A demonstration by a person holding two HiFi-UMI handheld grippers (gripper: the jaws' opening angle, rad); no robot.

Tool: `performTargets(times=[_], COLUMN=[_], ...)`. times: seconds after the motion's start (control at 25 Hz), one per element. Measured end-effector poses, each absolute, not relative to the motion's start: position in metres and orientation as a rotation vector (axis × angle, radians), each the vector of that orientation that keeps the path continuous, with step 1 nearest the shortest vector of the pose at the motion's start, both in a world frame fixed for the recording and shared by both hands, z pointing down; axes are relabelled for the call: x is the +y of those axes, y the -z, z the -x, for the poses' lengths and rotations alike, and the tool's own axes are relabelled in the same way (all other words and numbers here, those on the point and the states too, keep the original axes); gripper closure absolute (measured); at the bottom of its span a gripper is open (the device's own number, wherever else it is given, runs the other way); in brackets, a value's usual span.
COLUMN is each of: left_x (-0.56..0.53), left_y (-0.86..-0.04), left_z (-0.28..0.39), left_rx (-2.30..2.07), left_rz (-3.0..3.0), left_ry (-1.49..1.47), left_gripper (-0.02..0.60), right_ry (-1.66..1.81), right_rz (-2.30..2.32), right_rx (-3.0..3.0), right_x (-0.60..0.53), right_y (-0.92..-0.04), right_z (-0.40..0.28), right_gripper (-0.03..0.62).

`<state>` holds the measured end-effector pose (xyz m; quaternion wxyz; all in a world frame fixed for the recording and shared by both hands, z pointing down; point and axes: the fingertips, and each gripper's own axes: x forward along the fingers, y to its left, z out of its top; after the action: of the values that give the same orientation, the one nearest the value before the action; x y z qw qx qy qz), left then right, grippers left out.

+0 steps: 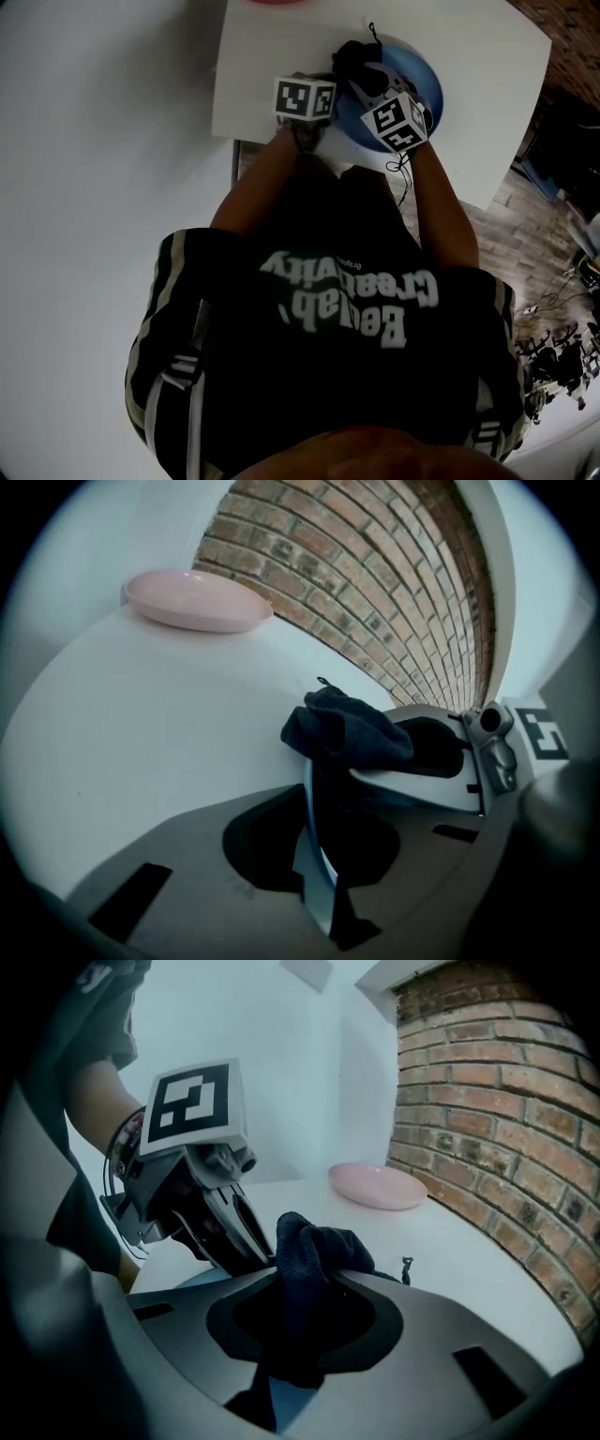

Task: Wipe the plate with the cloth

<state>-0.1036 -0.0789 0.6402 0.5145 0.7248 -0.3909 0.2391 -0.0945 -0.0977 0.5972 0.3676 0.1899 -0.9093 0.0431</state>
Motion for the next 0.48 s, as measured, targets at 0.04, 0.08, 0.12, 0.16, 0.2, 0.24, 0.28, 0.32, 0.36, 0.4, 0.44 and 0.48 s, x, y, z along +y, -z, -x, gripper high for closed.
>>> performTargets(times=[0.04, 0.08, 0.12, 0.16, 0.2, 0.24, 0.28, 0.32, 0.36, 0.4, 0.44, 0.48], left_x=[-0.077, -0.076, -0.074, -0.074, -0.074, -0.075, -0.076, -0.077, -0.078, -0.078, -0.079, -0.079], left_y=[-0.639, -0.637, -0.636, -0.635, -0.635, -0.634, -0.634, -0.634, -0.633, -0.633, -0.632, -0.632], left_z=[0.106, 0.109, 0.111, 0.112, 0.112, 0.111, 0.109, 0.108, 0.108, 0.108, 0.108, 0.109], left_rx=[-0.939, -0.94, -0.94, -0.941, -0.94, -0.938, -0.937, -0.938, -0.939, -0.94, -0.941, -0.942], left_rz=[-1.743, -1.744, -1.743, -1.741, -1.737, -1.731, -1.725, -1.72, -1.716, -1.715, -1.715, -1.717], left_ry=[-0.571, -0.566, -0.562, -0.557, -0.552, -0.546, -0.539, -0.532, -0.528, -0.524, -0.521, -0.52], left_gripper=[0.566, 0.566, 0.566, 0.566, 0.566, 0.566, 0.566, 0.566, 0.566, 0.568, 0.568, 0.568], right_ry=[-0.106, -0.103, -0.101, -0.098, -0.093, -0.086, -0.081, -0.078, -0.078, -0.078, -0.076, -0.072], right_rz=[-0.494, -0.5, -0.506, -0.51, -0.515, -0.52, -0.526, -0.533, -0.541, -0.549, -0.557, -0.566], right_rx=[-2.324, -2.314, -2.307, -2.302, -2.296, -2.29, -2.284, -2.279, -2.273, -2.264, -2.253, -2.239], right_x=[-0.097, -0.096, -0.096, -0.097, -0.1, -0.102, -0.105, -0.109, -0.112, -0.115, -0.118, -0.121], right_y=[-0.599, -0.599, -0.599, -0.599, -0.599, -0.599, -0.599, -0.599, -0.599, -0.599, -0.6, -0.6], right_z=[0.096, 0.098, 0.1, 0.101, 0.1, 0.098, 0.096, 0.093, 0.091, 0.089, 0.087, 0.085], right_gripper=[0.514, 0.514, 0.514, 0.514, 0.514, 0.514, 0.514, 0.514, 0.514, 0.514, 0.514, 0.514])
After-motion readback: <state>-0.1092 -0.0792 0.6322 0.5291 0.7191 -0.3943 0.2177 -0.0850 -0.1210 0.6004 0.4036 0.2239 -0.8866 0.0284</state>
